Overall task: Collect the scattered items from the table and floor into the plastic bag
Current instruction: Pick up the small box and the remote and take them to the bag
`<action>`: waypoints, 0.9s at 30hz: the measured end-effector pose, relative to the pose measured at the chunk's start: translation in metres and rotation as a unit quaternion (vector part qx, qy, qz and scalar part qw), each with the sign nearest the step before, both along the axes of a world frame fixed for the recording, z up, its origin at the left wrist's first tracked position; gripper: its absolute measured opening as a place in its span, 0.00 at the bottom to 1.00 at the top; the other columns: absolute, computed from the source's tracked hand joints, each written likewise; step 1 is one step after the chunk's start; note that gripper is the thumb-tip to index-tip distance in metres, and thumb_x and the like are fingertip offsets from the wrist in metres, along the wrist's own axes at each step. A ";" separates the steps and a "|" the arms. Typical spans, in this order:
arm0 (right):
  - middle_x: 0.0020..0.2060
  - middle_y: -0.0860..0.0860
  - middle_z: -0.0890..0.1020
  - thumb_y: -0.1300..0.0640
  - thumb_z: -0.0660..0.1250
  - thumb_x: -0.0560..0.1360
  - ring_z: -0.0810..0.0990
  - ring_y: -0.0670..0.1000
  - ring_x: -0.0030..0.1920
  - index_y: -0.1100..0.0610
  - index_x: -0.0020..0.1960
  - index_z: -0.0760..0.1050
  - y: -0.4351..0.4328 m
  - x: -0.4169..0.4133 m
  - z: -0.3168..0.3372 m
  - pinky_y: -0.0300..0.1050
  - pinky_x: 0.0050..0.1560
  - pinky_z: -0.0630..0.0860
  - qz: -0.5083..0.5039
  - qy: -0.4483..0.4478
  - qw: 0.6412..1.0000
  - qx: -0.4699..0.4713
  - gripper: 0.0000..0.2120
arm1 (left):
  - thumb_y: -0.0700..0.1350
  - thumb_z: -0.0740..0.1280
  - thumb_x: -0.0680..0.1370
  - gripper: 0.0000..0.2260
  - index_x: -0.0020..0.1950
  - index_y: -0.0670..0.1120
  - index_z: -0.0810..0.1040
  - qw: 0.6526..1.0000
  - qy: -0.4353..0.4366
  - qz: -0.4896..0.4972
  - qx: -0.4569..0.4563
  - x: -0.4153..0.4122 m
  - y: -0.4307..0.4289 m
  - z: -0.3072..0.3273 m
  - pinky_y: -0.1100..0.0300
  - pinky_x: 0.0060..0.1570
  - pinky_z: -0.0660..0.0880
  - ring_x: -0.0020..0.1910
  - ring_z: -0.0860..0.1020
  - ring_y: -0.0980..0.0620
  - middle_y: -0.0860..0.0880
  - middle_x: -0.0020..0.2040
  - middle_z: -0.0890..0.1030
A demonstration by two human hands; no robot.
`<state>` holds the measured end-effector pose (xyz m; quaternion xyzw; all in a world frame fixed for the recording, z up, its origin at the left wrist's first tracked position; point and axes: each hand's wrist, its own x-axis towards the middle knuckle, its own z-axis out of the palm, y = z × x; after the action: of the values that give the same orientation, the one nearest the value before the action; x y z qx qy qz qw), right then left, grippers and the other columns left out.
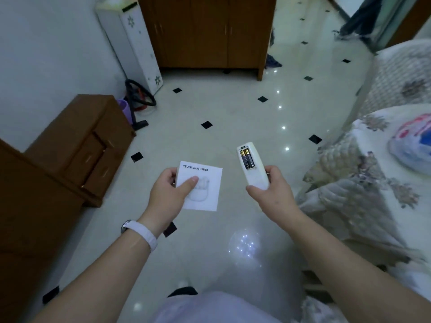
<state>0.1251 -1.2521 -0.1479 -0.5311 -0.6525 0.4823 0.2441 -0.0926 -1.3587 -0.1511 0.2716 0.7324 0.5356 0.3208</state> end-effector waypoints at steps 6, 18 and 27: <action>0.45 0.43 0.76 0.55 0.72 0.71 0.78 0.45 0.41 0.47 0.57 0.67 0.077 -0.006 -0.003 0.46 0.35 0.77 -0.066 -0.035 0.997 -0.001 0.19 | 0.45 0.74 0.74 0.10 0.53 0.47 0.78 0.998 -0.009 -0.059 0.017 -0.020 0.107 -0.011 0.57 0.43 0.78 0.42 0.82 0.54 0.50 0.48 0.84; 0.48 0.48 0.78 0.58 0.73 0.72 0.75 0.39 0.41 0.51 0.59 0.69 0.267 -0.069 0.025 0.27 0.28 0.69 -0.210 -0.067 0.975 0.040 0.20 | 0.48 0.75 0.74 0.11 0.52 0.49 0.77 0.985 -0.052 -0.153 0.054 -0.095 0.369 -0.011 0.59 0.41 0.76 0.44 0.81 0.53 0.51 0.49 0.83; 0.50 0.46 0.77 0.55 0.73 0.71 0.76 0.39 0.45 0.48 0.62 0.68 0.359 -0.051 0.013 0.35 0.32 0.73 -0.312 -0.076 0.947 0.016 0.23 | 0.48 0.75 0.73 0.10 0.51 0.52 0.77 0.958 -0.059 -0.279 0.028 -0.073 0.511 -0.019 0.57 0.42 0.78 0.45 0.83 0.52 0.53 0.48 0.84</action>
<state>0.0740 -0.8934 -0.1352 -0.7396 -0.4779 0.3297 0.3404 -0.1659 -0.8475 -0.1696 0.4418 0.5918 0.4603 0.4926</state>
